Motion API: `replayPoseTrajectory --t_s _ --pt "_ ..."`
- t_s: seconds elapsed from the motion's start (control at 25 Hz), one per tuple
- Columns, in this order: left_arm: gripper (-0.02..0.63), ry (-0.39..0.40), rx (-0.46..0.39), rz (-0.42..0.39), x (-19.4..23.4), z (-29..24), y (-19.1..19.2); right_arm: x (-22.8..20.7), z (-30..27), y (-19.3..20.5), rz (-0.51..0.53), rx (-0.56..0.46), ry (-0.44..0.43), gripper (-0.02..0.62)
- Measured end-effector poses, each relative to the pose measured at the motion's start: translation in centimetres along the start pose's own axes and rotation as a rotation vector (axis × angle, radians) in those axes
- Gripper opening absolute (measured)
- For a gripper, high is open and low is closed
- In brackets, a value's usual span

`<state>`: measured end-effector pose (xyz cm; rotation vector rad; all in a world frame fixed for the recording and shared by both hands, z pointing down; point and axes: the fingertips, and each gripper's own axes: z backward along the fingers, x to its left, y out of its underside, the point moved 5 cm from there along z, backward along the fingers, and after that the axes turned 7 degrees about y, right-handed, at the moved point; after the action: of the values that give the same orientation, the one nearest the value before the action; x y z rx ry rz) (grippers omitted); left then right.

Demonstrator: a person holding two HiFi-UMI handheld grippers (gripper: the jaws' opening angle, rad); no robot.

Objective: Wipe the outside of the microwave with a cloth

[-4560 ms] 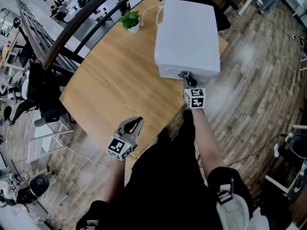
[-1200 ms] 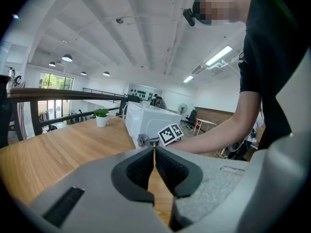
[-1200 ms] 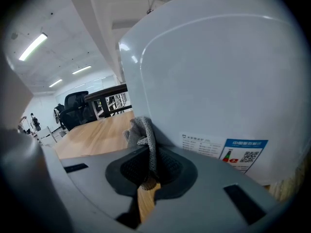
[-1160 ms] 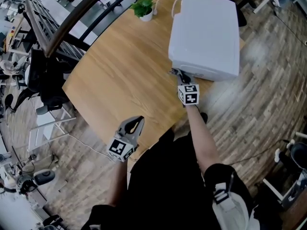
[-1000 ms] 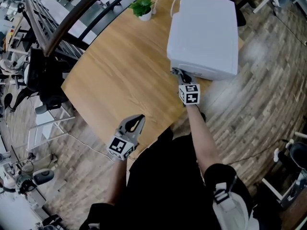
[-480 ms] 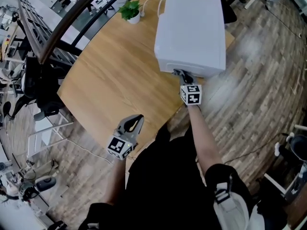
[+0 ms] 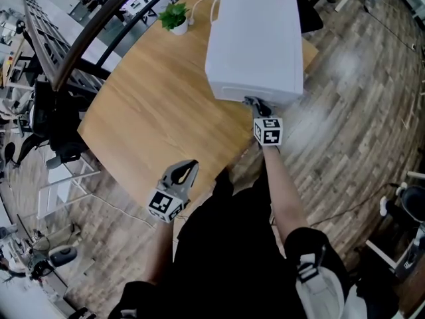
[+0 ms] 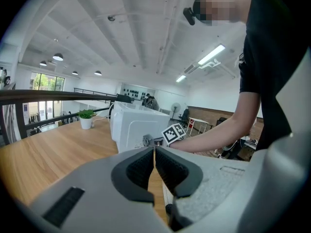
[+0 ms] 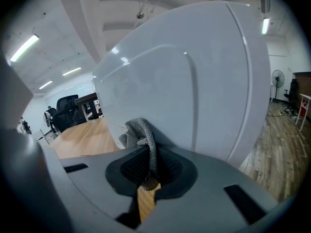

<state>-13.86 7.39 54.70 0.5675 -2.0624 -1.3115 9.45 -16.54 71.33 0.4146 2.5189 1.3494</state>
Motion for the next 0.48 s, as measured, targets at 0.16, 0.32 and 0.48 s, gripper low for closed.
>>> replayPoseTrajectory --t_s 0.16,0.32,0.48 --pt "0.011 0.011 -0.001 -0.003 -0.5 -0.8 -0.2 -1.3 0.6 0.2 -0.012 0.008 0.019 0.018" --pt "0.011 0.025 -0.001 -0.005 -1.2 -2.0 -0.6 -3.1 1.5 0.5 -0.019 0.02 0.032 0.018" --pt "0.011 0.041 0.005 -0.006 -1.8 -3.0 -0.8 -5.1 2.5 0.9 -0.035 0.039 0.062 0.018"
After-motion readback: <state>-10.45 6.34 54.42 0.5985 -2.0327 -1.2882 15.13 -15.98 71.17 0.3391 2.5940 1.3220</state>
